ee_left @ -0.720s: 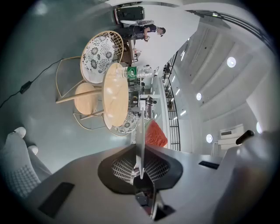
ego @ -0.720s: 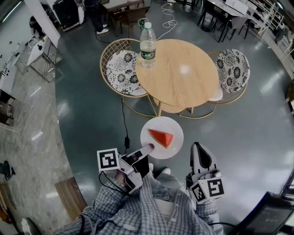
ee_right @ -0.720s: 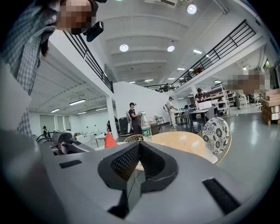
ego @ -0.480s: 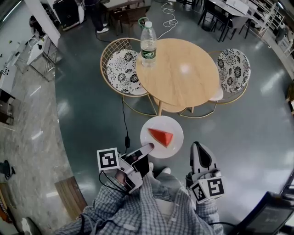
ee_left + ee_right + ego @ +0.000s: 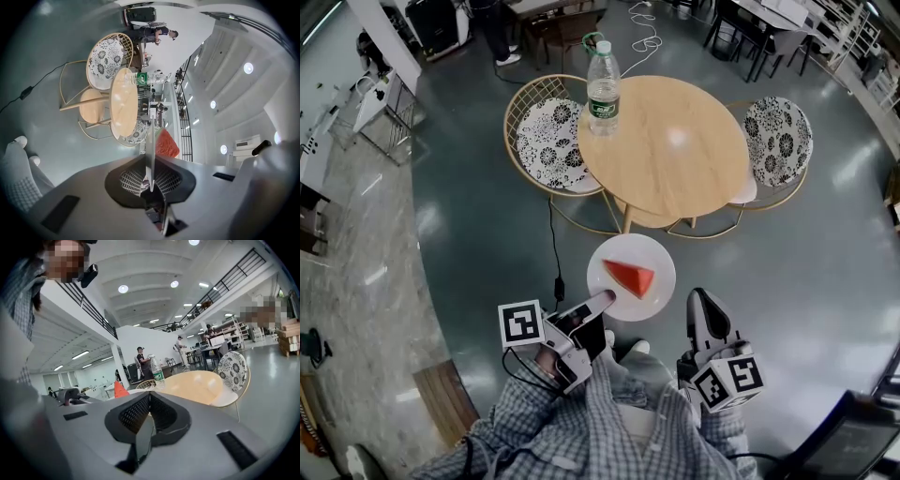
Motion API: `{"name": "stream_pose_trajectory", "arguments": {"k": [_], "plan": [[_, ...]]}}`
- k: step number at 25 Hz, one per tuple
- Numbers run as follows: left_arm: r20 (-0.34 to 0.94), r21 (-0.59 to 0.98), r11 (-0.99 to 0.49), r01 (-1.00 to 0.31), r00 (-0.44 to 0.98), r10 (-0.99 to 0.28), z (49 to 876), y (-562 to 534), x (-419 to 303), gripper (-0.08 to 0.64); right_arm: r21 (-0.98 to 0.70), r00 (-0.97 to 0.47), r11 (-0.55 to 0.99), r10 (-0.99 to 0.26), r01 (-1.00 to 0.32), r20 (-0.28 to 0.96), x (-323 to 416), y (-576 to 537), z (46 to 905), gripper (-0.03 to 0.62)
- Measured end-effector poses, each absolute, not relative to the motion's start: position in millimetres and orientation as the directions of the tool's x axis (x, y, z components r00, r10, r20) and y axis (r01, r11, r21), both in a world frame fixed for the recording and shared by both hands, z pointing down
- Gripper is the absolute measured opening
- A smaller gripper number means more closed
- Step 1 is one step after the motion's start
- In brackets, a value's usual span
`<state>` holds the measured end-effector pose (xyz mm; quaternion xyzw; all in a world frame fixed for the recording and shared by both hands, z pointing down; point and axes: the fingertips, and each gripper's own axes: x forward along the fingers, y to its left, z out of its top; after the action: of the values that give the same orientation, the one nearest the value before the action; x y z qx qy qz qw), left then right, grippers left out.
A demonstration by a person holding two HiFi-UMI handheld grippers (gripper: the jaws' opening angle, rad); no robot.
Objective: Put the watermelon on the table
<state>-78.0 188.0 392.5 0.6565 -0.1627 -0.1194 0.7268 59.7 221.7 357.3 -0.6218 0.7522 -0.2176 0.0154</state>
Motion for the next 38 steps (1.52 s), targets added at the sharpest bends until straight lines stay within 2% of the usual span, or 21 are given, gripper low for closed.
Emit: {"name": "stream_pose_trajectory", "arguments": {"k": [5, 8, 10, 13, 17, 27, 38], "plan": [[0.071, 0.993, 0.113, -0.029, 0.917, -0.394, 390, 181, -80, 0.034, -0.526, -0.297, 0.112, -0.913, -0.843, 0.281, 47, 213, 362, 0.008], [0.072, 0.993, 0.116, -0.029, 0.918, -0.389, 386, 168, -93, 0.034, -0.663, -0.334, 0.079, -0.904, -0.744, 0.267, 29, 200, 362, 0.011], [0.071, 0.993, 0.117, -0.028, 0.920, -0.384, 382, 161, -101, 0.034, -0.736, -0.361, 0.058, -0.896, -0.675, 0.260, 17, 195, 361, 0.080], [0.068, 0.993, 0.113, -0.027, 0.924, -0.376, 383, 159, -103, 0.034, -0.785, -0.392, 0.046, -0.883, -0.618, 0.257, 7, 195, 367, 0.103], [0.058, 0.995, 0.097, -0.025, 0.933, -0.354, 391, 161, -97, 0.034, -0.803, -0.409, 0.036, -0.873, -0.595, 0.264, 2, 198, 381, 0.104], [0.047, 0.996, 0.084, -0.022, 0.952, -0.304, 393, 159, -107, 0.034, -0.765, -0.358, 0.020, -0.891, -0.644, 0.278, -16, 197, 385, 0.098], [0.039, 0.997, 0.073, -0.017, 0.947, -0.318, 393, 153, -104, 0.034, -0.742, -0.386, 0.056, -0.879, -0.668, 0.281, -13, 190, 385, 0.098]]}}
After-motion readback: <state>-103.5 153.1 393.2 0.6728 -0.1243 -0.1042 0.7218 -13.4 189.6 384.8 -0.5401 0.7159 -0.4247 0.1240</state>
